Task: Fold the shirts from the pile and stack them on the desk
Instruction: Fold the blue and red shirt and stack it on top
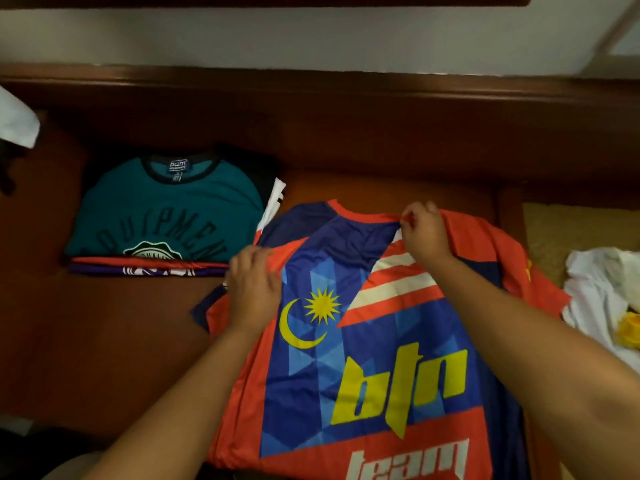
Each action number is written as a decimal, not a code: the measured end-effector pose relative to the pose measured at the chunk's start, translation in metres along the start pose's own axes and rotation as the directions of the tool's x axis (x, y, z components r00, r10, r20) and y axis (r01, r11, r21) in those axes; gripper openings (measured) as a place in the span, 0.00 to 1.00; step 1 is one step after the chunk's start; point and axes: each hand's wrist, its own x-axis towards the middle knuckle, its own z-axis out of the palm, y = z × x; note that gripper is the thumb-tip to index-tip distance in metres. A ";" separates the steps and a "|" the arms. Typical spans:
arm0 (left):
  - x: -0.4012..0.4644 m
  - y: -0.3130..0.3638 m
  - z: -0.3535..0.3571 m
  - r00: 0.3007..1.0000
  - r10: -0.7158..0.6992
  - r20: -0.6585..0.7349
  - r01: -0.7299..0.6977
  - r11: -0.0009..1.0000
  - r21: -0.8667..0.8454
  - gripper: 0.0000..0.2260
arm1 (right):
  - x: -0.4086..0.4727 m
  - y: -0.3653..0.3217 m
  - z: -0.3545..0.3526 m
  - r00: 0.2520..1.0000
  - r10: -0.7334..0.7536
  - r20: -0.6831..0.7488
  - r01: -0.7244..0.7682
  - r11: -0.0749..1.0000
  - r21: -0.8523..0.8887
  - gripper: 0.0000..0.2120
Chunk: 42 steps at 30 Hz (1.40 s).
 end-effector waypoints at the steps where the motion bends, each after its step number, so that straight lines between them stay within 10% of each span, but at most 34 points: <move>1: 0.015 0.012 0.006 0.998 0.059 0.037 -0.057 0.997 -0.061 0.18 | -0.013 0.002 -0.002 0.997 -0.062 -0.045 0.064 0.996 0.059 0.07; 9: 0.099 0.063 0.059 0.804 0.130 0.580 -0.089 0.991 -0.099 0.24 | -0.106 0.021 -0.014 0.981 -0.195 0.011 0.192 0.976 0.103 0.14; 12: 0.089 0.057 0.054 0.836 0.206 0.509 -0.160 0.978 -0.134 0.11 | -0.105 0.028 -0.013 0.991 -0.134 0.013 0.133 0.989 0.057 0.13; 20: 0.062 0.026 0.038 0.869 0.271 0.415 -0.183 0.954 -0.240 0.14 | -0.098 0.024 -0.014 0.992 -0.120 -0.041 0.120 0.993 0.007 0.06; 27: 0.101 0.042 0.016 0.990 0.051 0.129 0.007 0.910 -0.414 0.18 | -0.001 -0.006 -0.029 0.984 0.145 -0.105 -0.162 0.971 -0.176 0.10; 30: 0.037 0.008 -0.002 0.995 -0.100 0.029 0.103 0.900 -0.424 0.12 | -0.001 -0.041 -0.008 0.996 0.017 -0.084 -0.040 0.957 -0.287 0.13; 36: -0.086 -0.077 -0.021 0.692 -0.716 0.091 0.709 0.698 0.102 0.23 | -0.034 -0.146 0.101 0.846 -0.343 0.408 0.421 0.899 -0.119 0.17; 42: -0.068 -0.096 -0.034 0.758 -0.619 0.206 0.647 0.755 -0.107 0.08 | -0.031 -0.178 0.122 0.800 -0.222 0.557 0.362 0.919 -0.154 0.21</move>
